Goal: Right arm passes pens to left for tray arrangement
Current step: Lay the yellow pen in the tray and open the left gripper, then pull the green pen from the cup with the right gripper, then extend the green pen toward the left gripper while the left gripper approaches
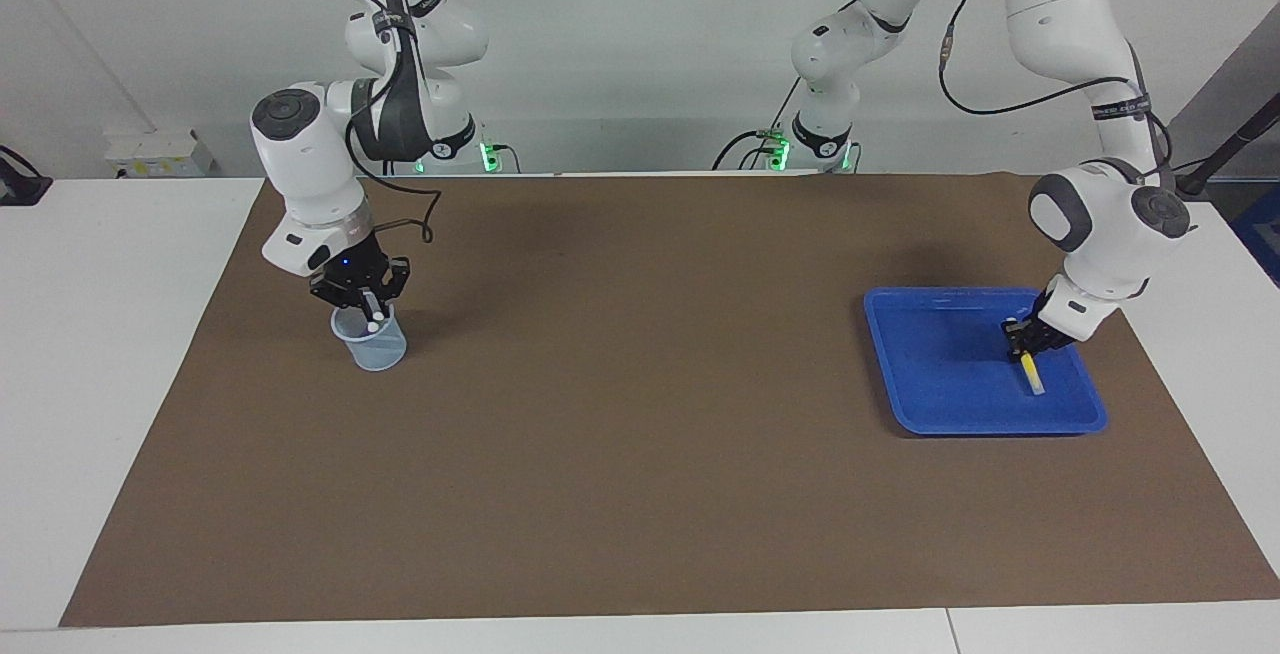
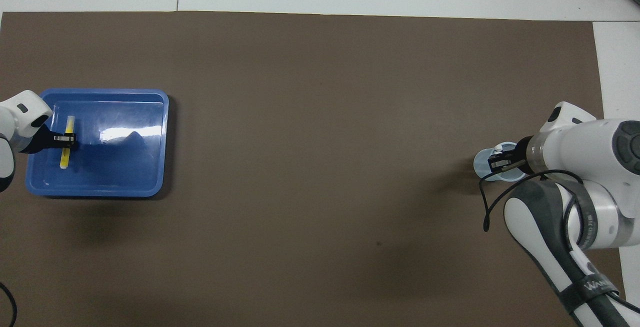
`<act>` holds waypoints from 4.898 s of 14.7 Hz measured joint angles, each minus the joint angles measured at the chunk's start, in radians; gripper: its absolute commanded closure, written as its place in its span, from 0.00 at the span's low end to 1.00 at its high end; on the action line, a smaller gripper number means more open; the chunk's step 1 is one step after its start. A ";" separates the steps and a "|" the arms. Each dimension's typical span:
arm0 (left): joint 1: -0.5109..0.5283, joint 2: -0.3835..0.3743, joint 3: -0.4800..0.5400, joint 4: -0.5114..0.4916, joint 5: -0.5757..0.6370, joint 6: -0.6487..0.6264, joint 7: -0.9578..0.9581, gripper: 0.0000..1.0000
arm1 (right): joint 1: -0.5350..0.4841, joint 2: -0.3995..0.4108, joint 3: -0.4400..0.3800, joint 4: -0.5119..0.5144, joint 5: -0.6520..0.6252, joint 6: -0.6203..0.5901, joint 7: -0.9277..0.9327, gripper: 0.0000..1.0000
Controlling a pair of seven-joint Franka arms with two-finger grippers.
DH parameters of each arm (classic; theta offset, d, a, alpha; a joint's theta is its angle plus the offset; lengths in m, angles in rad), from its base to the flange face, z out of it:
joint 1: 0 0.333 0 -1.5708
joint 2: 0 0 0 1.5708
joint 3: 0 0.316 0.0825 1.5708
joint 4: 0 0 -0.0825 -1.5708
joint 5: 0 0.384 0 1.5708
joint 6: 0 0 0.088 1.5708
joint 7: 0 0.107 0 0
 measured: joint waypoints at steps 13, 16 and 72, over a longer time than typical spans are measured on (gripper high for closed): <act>-0.002 -0.008 -0.010 0.018 0.000 -0.029 -0.021 0.00 | -0.001 0.000 0.000 0.040 0.000 -0.075 0.000 1.00; -0.033 -0.048 -0.026 0.110 -0.002 -0.215 -0.125 0.00 | 0.000 -0.002 0.002 0.100 0.000 -0.162 0.000 1.00; -0.496 -0.367 -0.068 0.112 -0.528 -0.390 -2.243 0.00 | 0.220 -0.036 0.016 0.334 0.837 -0.392 0.867 1.00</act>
